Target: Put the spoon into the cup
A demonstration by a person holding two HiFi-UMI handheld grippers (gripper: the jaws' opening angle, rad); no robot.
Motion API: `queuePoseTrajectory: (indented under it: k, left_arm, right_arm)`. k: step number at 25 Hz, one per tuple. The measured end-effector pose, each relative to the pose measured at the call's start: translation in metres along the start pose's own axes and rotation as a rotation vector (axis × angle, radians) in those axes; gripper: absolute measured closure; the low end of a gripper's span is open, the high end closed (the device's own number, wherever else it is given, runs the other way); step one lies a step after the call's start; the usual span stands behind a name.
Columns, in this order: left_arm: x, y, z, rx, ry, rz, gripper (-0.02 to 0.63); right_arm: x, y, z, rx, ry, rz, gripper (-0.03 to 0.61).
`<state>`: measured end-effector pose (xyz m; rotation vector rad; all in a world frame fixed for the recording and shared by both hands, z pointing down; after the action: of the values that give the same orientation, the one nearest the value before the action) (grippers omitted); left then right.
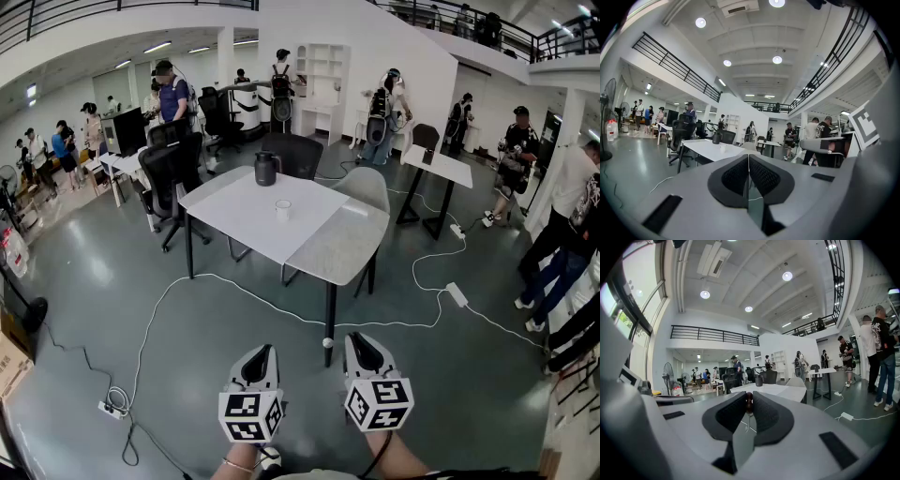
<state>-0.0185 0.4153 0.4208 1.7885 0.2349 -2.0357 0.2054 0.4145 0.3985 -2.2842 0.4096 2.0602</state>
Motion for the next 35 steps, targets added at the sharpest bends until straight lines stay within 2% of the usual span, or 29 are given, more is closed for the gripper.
queuePoseTrajectory:
  k: [6,10,22,35]
  left_arm:
    - [-0.001,0.011,0.016,0.009,-0.002,0.029,0.591]
    - [0.002,0.016,0.029,0.006,-0.007,0.024,0.591]
    - [0.021,0.029,0.096,-0.023,-0.007,0.004,0.591]
    - [0.019,0.07,0.128,-0.045,-0.007,0.013,0.591]
  right_arm:
    - [-0.001,0.014,0.006,-0.005,0.003,0.0,0.514]
    - [-0.004,0.027,0.011,0.0,0.071,0.011,0.514]
    - [-0.001,0.069,0.051,-0.04,0.062,0.027,0.514]
    - [-0.011,0.111,0.04,-0.103,0.117,0.049,0.514]
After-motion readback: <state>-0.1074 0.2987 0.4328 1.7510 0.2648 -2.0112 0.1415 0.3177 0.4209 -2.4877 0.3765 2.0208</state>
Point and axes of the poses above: the fingertips, and each gripper's own axes: y forward along the fingers, z to its left, x out of its top, the point moved 9 cm from there along -y, backward along the fingers, and after that the axes turned 3 degrees about -x, right-handed, at the moved point
